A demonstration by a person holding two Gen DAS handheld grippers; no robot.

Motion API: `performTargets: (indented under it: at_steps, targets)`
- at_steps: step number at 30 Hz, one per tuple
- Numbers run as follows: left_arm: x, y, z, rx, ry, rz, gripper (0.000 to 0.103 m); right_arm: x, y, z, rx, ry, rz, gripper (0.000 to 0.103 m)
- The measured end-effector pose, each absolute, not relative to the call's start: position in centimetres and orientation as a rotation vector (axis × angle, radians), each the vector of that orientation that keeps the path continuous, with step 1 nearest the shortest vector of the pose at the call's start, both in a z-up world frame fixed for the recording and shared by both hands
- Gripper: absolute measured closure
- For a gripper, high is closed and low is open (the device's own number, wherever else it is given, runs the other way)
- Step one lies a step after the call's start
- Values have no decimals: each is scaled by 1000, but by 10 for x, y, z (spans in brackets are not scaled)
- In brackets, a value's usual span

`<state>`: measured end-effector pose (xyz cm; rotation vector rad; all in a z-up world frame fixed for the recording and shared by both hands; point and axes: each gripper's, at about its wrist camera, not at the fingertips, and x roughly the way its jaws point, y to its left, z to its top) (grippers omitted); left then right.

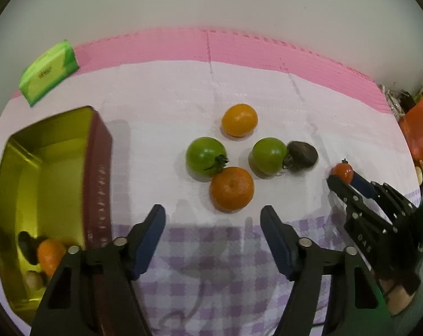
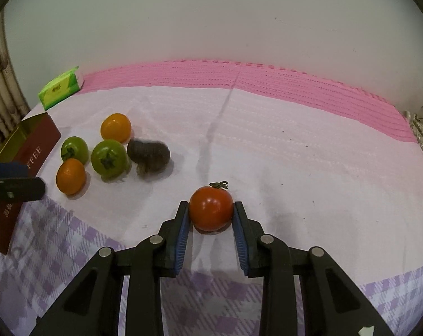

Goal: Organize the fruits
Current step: 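Grasp another red tomato with the right gripper while the left gripper grasps a mandarin, then carry the mandarin into the gold tray and release it with the left gripper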

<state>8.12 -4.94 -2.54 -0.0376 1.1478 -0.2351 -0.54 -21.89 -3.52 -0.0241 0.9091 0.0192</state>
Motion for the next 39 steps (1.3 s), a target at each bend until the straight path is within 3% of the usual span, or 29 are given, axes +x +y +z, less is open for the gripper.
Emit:
performTargets:
  at_steps: [9,11,25,32,39]
  targets:
    - [101,-74,-40,-10,1172,-238,51,-6,-220,-34,-14,912,29,74]
    - [103,-76,-42,1,1171,-242,65,-6,-220,-34,-12,912,30,74]
    - [59,-42,-10,29,1141,-238,66,-6,-220,-34,-12,912,29,74]
    - [31,21,20,-19,1100,-149,66,-6,-220,-34,-11,912,29,74]
    - [12,99,17,-51,1137,13,66,-7,-220,-34,-14,913,27,74]
